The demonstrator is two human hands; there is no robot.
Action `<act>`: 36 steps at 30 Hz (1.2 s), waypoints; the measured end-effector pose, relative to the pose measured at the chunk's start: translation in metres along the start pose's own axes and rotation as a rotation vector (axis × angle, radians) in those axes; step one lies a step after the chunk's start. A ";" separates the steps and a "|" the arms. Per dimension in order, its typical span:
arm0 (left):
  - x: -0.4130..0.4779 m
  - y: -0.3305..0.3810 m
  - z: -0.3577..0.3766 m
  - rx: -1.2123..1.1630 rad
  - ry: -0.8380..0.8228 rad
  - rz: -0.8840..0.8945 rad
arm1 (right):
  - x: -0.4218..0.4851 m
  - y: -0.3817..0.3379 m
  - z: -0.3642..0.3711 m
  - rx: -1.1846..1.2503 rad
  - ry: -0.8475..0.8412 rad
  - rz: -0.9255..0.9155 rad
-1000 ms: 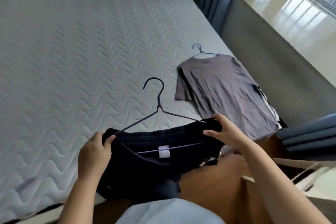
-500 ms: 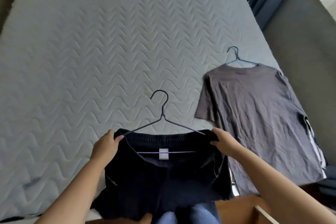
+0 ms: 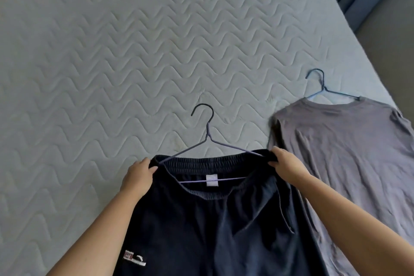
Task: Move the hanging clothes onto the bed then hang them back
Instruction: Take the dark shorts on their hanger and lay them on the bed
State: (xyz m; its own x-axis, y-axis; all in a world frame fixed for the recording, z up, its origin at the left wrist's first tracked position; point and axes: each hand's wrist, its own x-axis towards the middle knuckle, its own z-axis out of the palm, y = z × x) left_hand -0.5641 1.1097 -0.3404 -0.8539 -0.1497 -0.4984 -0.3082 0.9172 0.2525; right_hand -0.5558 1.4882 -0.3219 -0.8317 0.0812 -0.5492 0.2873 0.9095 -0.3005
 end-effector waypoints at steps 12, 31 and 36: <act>0.192 0.023 0.033 -0.127 0.081 -0.148 | 0.183 -0.006 0.025 0.148 0.019 0.129; 0.217 0.029 0.022 -0.091 -0.138 -0.245 | 0.204 -0.001 0.032 0.258 -0.015 0.180; 0.151 0.061 0.010 0.166 0.130 -0.266 | 0.153 -0.012 0.030 0.195 0.119 0.180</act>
State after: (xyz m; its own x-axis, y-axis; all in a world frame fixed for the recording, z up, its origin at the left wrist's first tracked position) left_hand -0.7075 1.1470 -0.4088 -0.8026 -0.4278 -0.4157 -0.4638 0.8858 -0.0160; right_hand -0.6717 1.4771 -0.4257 -0.8057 0.2914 -0.5156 0.5113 0.7816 -0.3573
